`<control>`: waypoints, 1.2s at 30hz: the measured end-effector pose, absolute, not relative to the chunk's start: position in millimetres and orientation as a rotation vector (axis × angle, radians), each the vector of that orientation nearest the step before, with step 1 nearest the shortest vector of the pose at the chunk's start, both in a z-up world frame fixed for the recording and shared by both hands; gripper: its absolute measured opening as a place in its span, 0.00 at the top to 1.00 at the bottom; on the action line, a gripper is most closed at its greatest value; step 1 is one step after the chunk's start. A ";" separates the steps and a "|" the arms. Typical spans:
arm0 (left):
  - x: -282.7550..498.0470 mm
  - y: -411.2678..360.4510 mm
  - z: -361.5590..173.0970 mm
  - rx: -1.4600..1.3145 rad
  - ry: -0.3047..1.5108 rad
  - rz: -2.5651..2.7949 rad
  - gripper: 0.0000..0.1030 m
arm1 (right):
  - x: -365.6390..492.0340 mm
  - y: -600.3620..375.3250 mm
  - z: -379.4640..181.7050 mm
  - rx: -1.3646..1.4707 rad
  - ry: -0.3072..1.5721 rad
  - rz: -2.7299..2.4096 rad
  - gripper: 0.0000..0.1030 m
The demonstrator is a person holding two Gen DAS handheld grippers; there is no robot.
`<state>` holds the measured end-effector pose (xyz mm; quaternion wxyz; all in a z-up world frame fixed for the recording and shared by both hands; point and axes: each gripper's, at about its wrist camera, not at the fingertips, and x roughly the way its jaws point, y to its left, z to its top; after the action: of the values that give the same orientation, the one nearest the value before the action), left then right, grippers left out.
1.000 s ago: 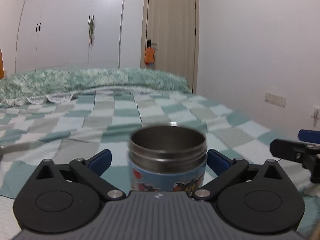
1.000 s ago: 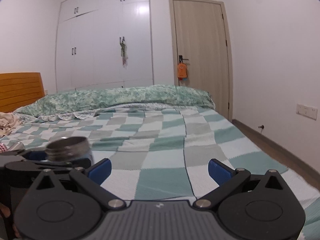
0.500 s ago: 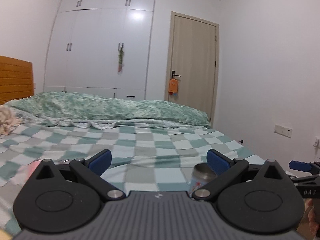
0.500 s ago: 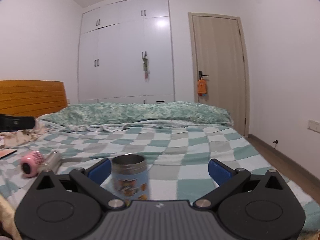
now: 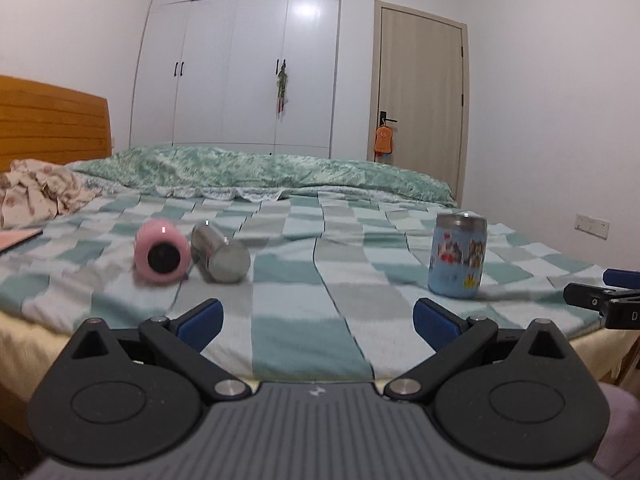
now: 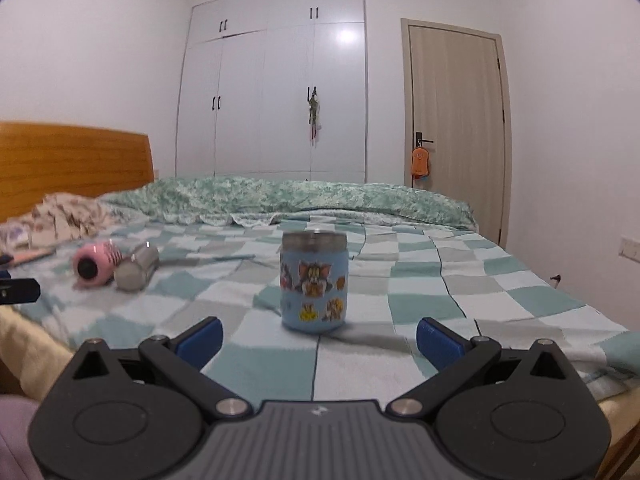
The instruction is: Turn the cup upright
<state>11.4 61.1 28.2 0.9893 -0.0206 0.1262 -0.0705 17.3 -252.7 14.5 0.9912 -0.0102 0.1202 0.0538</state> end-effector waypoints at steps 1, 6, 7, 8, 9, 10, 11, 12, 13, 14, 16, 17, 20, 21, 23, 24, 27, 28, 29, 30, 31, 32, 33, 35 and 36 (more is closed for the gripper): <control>10.6 60.8 22.4 -0.041 0.251 -0.134 0.00 | 14.7 -251.6 9.6 -0.020 0.245 0.108 0.00; 9.0 54.9 1.0 -0.029 0.243 -0.104 0.00 | 7.6 -248.3 -6.5 -0.042 0.245 0.106 0.00; 9.5 53.7 -1.9 -0.028 0.245 -0.098 0.00 | 6.9 -247.9 -8.6 -0.044 0.243 0.107 0.00; 10.6 52.9 -3.7 -0.031 0.248 -0.095 0.00 | 6.4 -247.3 -9.6 -0.048 0.238 0.104 0.00; 10.8 52.7 -4.8 -0.037 0.247 -0.093 0.00 | 5.7 -246.7 -10.5 -0.050 0.232 0.103 0.00; 10.5 53.2 -5.6 -0.044 0.243 -0.091 0.00 | 3.8 -246.2 -12.1 -0.050 0.222 0.105 0.00; 10.2 53.4 -5.9 -0.049 0.240 -0.088 0.00 | 4.9 -247.2 -12.4 -0.049 0.216 0.107 0.00; 9.6 53.9 -6.3 -0.053 0.236 -0.085 0.00 | 3.8 -247.4 -12.4 -0.048 0.205 0.107 0.00; 9.4 53.9 -6.8 -0.055 0.234 -0.082 0.00 | 1.8 -248.2 -12.4 -0.045 0.192 0.108 0.00; 8.9 53.7 -7.2 -0.055 0.231 -0.079 0.00 | 0.2 -248.8 -12.4 -0.040 0.182 0.108 0.00; 7.5 53.2 -7.3 -0.052 0.223 -0.081 0.00 | -0.9 -250.4 -12.3 -0.032 0.167 0.107 0.00; 7.0 53.0 -7.3 -0.050 0.221 -0.081 0.00 | -0.8 -251.2 -11.7 -0.029 0.164 0.106 0.00; 4.5 51.1 -7.6 -0.040 0.210 -0.082 0.00 | -1.7 -252.6 -11.6 -0.022 0.152 0.103 0.00; 3.6 50.1 -7.7 -0.036 0.206 -0.081 0.00 | -2.3 -252.6 -11.6 -0.022 0.147 0.104 0.00; 1.3 48.6 -7.7 -0.028 0.191 -0.081 0.00 | -4.0 -252.1 -11.7 -0.025 0.135 0.105 0.00; 0.5 47.7 -7.4 -0.023 0.183 -0.081 0.00 | -5.2 -252.3 -11.9 -0.027 0.129 0.106 0.00; -2.6 44.9 -7.1 -0.011 0.165 -0.085 0.00 | -6.6 -251.4 -12.0 -0.033 0.116 0.107 0.00; -3.0 44.9 -7.3 -0.009 0.162 -0.090 0.00 | -7.0 -251.2 -11.9 -0.034 0.114 0.107 0.00; -3.1 44.8 -7.1 -0.008 0.161 -0.093 0.00 | -7.5 -251.2 -12.0 -0.034 0.111 0.106 0.00; -3.2 44.5 -7.0 -0.007 0.160 -0.093 0.00 | -7.5 -251.6 -12.0 -0.034 0.109 0.106 0.00; -3.0 44.5 -7.0 -0.007 0.160 -0.094 0.00 | -7.5 -251.6 -12.1 -0.033 0.108 0.106 0.00; -2.9 44.6 -7.0 -0.007 0.159 -0.094 0.00 | -7.6 -251.9 -12.2 -0.033 0.106 0.106 0.00; -2.9 44.6 -7.0 -0.008 0.159 -0.094 0.00 | -7.5 -252.2 -12.3 -0.033 0.105 0.107 0.00; -3.4 44.5 -6.8 -0.009 0.155 -0.094 0.00 | -7.4 -252.0 -12.4 -0.033 0.103 0.107 0.00; -3.7 44.1 -6.8 -0.009 0.152 -0.094 0.00 | -7.6 -252.3 -12.5 -0.033 0.103 0.107 0.00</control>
<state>-3.7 44.1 -6.8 0.9960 -0.0044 0.0761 -0.0471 -7.6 -252.3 -12.5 0.9971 -0.0164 0.0514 0.0535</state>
